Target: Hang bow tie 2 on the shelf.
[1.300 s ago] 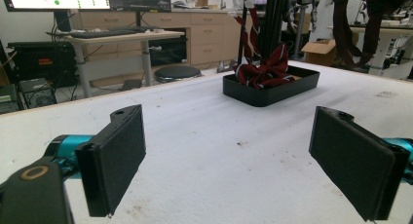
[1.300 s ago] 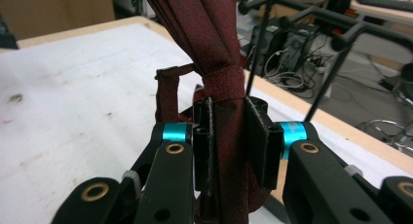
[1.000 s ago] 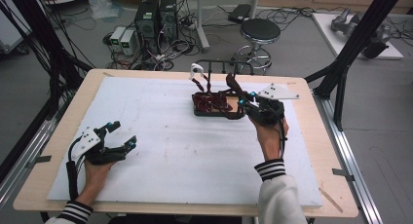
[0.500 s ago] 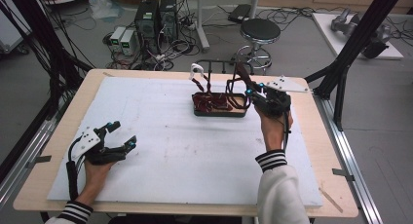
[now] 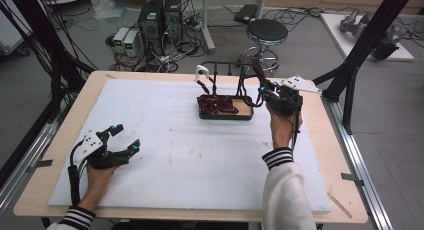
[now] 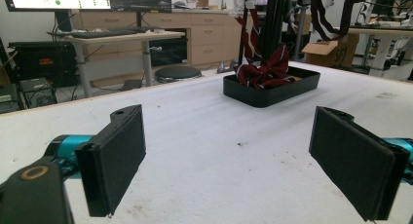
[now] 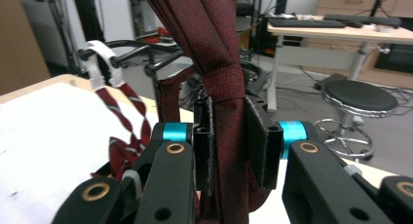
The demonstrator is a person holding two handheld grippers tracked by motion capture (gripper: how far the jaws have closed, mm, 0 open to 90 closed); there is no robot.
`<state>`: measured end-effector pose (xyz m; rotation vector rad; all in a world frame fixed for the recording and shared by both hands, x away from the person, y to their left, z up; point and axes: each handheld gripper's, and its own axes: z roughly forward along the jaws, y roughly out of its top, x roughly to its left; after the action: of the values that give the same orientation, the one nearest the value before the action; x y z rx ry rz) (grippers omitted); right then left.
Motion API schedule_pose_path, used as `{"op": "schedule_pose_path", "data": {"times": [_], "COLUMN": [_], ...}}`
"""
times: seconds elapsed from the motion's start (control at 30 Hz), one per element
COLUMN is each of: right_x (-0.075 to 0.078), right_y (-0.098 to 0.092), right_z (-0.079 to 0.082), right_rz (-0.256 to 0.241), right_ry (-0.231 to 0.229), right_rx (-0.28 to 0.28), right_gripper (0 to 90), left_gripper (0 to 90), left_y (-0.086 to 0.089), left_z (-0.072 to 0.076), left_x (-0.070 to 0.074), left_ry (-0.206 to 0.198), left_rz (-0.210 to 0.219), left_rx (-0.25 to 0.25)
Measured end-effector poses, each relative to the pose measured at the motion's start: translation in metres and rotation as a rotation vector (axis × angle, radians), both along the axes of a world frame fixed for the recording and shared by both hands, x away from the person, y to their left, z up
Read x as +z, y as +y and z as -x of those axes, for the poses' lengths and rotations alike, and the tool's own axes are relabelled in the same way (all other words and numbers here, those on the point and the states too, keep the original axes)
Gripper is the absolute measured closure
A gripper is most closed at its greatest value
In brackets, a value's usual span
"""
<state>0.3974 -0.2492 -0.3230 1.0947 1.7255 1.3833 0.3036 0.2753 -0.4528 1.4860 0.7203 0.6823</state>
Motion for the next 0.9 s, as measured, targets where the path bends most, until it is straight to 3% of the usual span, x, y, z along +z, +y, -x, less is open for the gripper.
{"op": "schedule_pose_path", "data": {"times": [0.17, 0.53, 0.9], "right_x": [-0.003, 0.0, -0.01], "right_y": [-0.002, -0.006, -0.012], "right_z": [-0.004, -0.016, -0.031], "right_rz": [-0.023, -0.026, -0.065], "right_ry": [0.002, 0.003, 0.053], "right_rx": [-0.018, -0.064, -0.098], "right_gripper": [74.7, 74.7, 74.6], "left_gripper": [13.7, 13.7, 13.7], "left_y": [0.0, 0.0, 0.0], "left_z": [0.0, 0.001, 0.001], "left_x": [0.0, 0.0, 0.0], "left_ry": [0.0, -0.003, -0.002], "left_rz": [0.003, 0.0, 0.001], "left_rx": [0.001, 0.002, 0.002]}}
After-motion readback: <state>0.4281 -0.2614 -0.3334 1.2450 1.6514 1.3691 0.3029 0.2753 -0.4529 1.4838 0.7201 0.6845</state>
